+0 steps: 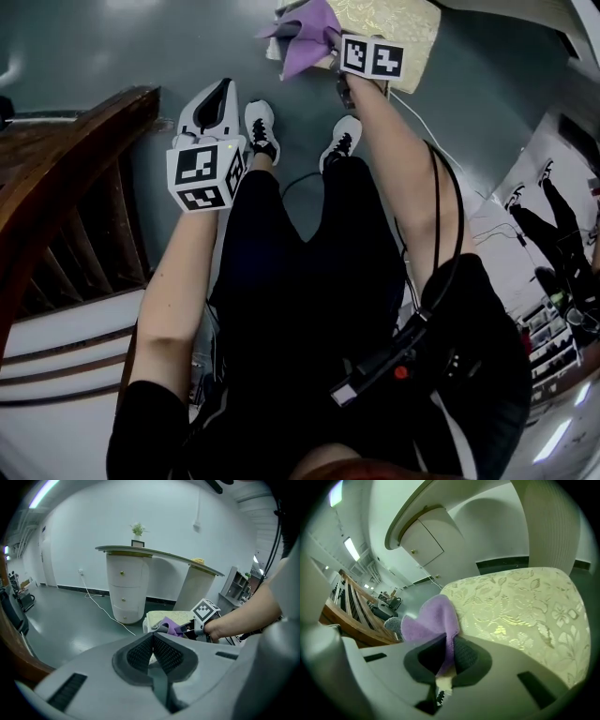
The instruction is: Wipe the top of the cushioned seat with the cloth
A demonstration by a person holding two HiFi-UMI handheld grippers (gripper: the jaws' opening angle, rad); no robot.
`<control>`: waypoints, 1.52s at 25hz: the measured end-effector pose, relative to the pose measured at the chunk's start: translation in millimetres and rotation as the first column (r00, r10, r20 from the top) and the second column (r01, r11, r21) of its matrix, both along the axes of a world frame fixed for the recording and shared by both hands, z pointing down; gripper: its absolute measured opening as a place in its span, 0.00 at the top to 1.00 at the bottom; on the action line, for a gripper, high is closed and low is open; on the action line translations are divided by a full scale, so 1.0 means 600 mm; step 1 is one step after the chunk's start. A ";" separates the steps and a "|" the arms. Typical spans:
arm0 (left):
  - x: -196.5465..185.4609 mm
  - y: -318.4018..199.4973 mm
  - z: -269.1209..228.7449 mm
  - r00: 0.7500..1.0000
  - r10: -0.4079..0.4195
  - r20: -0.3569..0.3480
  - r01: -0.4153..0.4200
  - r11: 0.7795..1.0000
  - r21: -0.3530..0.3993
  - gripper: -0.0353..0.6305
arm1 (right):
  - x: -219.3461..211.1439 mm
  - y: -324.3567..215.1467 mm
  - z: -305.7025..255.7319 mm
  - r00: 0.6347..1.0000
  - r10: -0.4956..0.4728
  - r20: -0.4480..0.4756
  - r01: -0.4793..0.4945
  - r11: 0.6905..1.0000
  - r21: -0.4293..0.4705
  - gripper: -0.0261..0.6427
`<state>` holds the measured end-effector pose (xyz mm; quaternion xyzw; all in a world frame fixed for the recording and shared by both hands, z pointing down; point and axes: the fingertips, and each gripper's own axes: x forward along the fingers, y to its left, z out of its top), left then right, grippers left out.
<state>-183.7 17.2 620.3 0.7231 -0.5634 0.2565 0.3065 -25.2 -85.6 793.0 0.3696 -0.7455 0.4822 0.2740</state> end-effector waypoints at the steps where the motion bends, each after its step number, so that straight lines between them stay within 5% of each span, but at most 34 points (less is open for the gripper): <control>1: 0.007 0.001 -0.002 1.000 0.006 0.002 -0.006 1.000 0.001 0.94 | 0.012 0.002 -0.001 1.000 0.007 -0.005 -0.007 1.000 0.000 0.93; 18: 0.191 -0.034 -0.033 0.993 0.115 -0.003 -0.115 0.993 0.016 0.94 | 0.260 0.021 -0.022 0.991 0.103 -0.084 -0.102 0.995 0.014 0.93; 29: 0.236 -0.038 -0.020 0.990 0.138 -0.028 -0.138 0.990 -0.001 0.94 | 0.453 0.046 -0.017 0.938 0.285 -0.199 -0.290 0.957 0.006 0.93; 38: 0.249 -0.064 -0.027 0.985 0.166 -0.040 -0.166 0.986 0.022 0.94 | 0.514 0.065 -0.113 0.922 0.361 -0.141 -0.346 0.930 0.124 0.93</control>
